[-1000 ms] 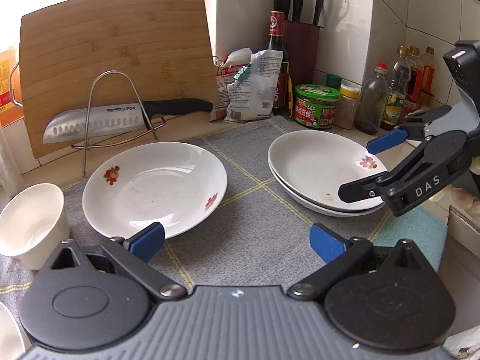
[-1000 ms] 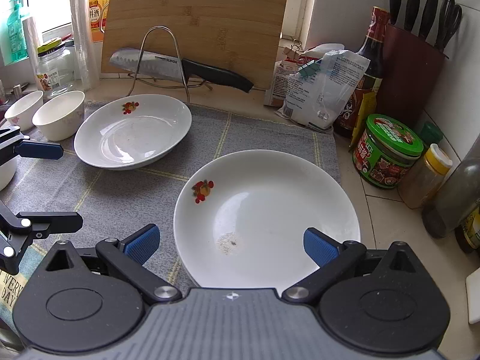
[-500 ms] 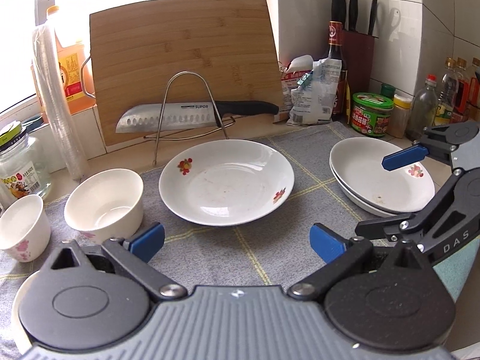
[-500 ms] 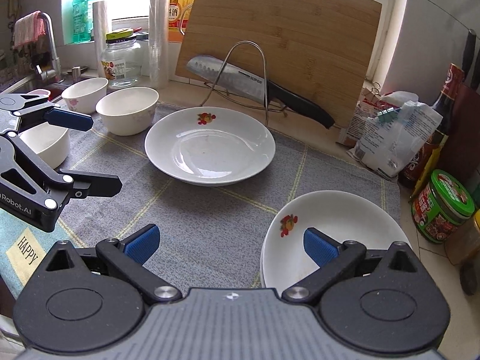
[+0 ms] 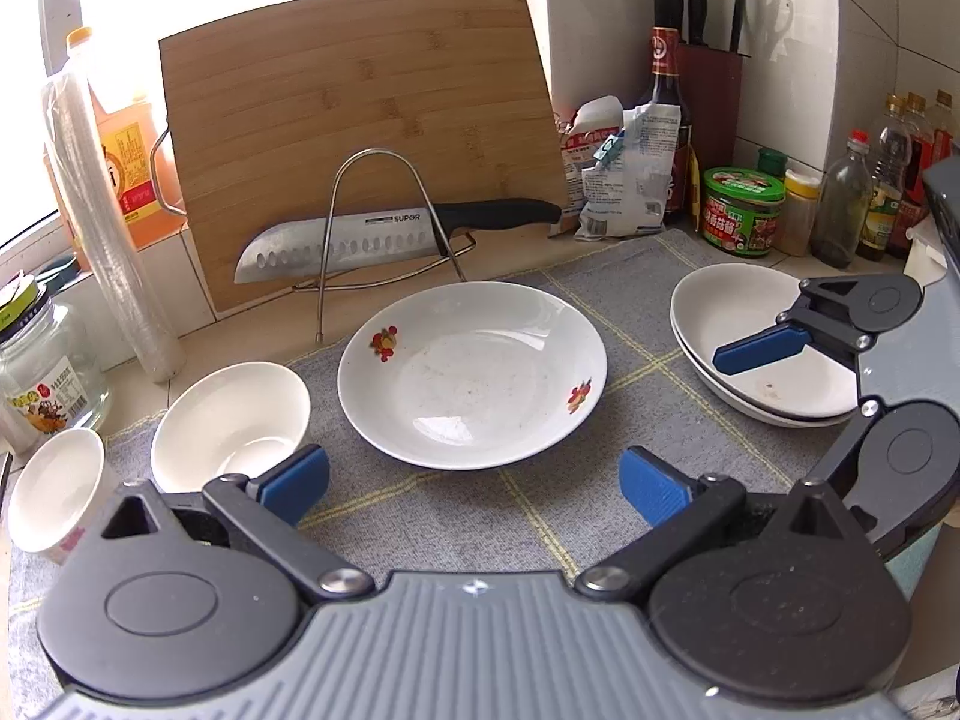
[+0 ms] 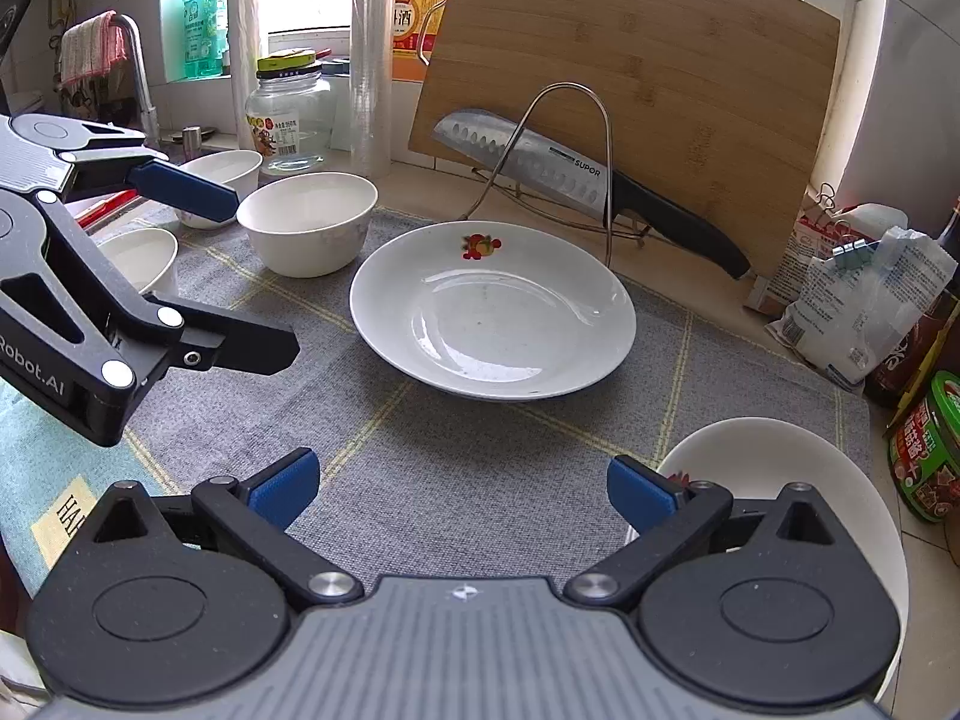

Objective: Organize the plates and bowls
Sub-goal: 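Move both tools toward the white decal plate beside the knife rack, then lower the left tool onto the decal plate's rim and close it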

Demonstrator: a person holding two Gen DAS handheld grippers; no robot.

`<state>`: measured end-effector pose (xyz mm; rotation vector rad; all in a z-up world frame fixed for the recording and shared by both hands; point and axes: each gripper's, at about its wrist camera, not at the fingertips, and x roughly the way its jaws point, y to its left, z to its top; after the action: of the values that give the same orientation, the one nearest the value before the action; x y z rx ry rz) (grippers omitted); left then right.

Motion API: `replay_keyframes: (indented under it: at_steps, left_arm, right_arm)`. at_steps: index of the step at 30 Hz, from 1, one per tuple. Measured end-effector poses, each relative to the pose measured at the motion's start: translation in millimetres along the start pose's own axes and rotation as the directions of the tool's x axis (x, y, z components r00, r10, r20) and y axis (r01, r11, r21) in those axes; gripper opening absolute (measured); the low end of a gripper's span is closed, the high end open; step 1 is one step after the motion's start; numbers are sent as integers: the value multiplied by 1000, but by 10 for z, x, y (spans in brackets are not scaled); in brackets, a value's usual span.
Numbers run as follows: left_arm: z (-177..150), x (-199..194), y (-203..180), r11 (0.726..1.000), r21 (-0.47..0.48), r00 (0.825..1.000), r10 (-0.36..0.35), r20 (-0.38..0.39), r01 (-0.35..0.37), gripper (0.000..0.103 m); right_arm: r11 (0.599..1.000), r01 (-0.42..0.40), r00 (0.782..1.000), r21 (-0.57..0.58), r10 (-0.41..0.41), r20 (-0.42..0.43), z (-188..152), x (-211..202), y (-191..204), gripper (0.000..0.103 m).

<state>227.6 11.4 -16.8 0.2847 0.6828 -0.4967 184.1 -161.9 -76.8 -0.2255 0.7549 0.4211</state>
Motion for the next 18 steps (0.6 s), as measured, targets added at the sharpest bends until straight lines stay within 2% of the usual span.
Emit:
replay_keyframes:
  at_steps: [7, 11, 18]
  left_arm:
    - [29, 12, 339, 990, 75, 993, -117, 23, 115, 102]
    - [58, 30, 558, 986, 103, 989, -139, 40, 134, 102]
    - [111, 91, 806, 983, 88, 985, -166, 53, 161, 102]
  right_arm:
    - [998, 50, 995, 32, -47, -87, 109, 322, 326, 103]
    - [994, 102, 987, 43, -96, -129, 182, 531, 511, 103]
    - [987, 126, 981, 104, -108, -160, 231, 730, 565, 103]
